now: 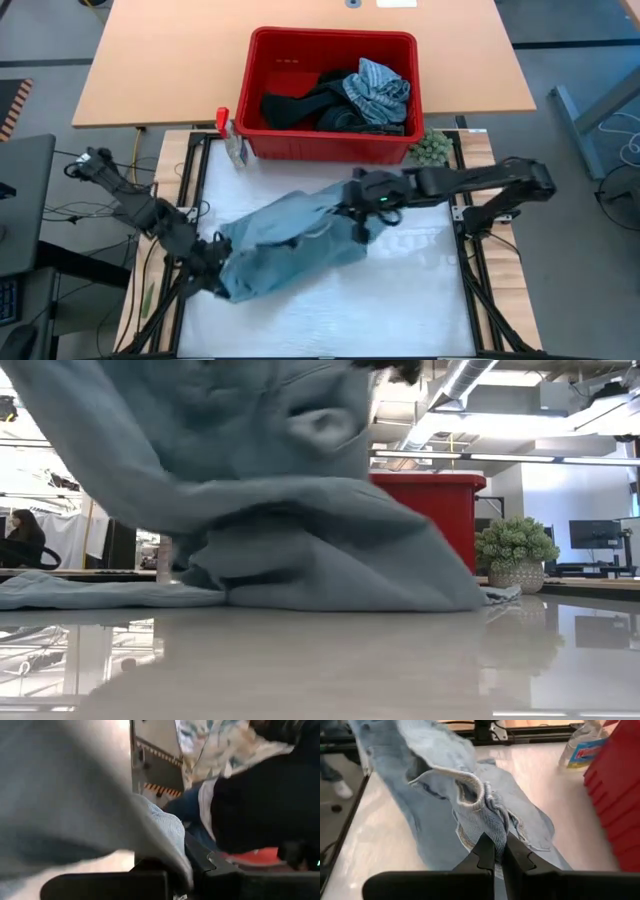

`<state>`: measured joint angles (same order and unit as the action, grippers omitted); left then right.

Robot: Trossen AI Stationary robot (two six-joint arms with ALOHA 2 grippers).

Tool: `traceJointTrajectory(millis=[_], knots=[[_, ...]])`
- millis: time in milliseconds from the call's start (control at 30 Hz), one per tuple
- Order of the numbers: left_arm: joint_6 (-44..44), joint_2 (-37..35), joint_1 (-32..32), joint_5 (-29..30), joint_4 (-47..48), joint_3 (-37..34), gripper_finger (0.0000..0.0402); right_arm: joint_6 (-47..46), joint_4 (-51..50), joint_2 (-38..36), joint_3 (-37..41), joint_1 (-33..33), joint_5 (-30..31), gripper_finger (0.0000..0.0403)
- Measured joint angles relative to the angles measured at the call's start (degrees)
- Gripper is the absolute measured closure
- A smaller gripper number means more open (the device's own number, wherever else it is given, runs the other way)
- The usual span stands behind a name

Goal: Fold laundry
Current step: Fold the blue pants from the red laundry bin

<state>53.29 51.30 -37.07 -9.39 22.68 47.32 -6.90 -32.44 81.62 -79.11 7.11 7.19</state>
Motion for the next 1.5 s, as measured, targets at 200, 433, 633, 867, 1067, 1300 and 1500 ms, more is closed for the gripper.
traceJointTrajectory(millis=[200, 433, 633, 867, 1067, 1300, 1500], knots=[[-6.8, 11.7, -4.7, 1.2, 11.5, 7.8, 0.0401, 1.0, -6.4, -9.1, 0.0, 6.0, -0.1, 0.0366], [-30.7, 31.1, -8.6, 20.3, 46.1, 35.8, 0.0401, 5.9, -2.3, -14.3, 0.0, 14.5, 0.9, 0.0366], [-44.1, 37.1, -8.3, 51.7, 66.1, 51.4, 0.0401, 7.4, 2.3, -10.8, 0.0, 13.1, 0.6, 0.0366], [-43.6, 35.6, -6.3, 50.9, 64.8, 51.2, 0.0341, 6.3, 1.8, -9.2, 0.0, 12.8, 0.3, 0.0366], [-28.1, 35.7, -5.9, 45.7, 66.8, 49.1, 0.0250, 2.8, 0.2, -10.1, 0.0, 12.7, -0.7, 0.0366], [-11.9, 33.1, -8.6, 40.7, 63.6, 47.0, 0.0180, -0.6, -3.7, -10.7, 0.0, 12.8, -3.0, 0.0366], [-9.1, 32.3, -8.7, 43.7, 51.4, 45.4, 0.0166, -0.7, -3.7, -10.8, 0.0, 12.7, -3.0, 0.0366]])
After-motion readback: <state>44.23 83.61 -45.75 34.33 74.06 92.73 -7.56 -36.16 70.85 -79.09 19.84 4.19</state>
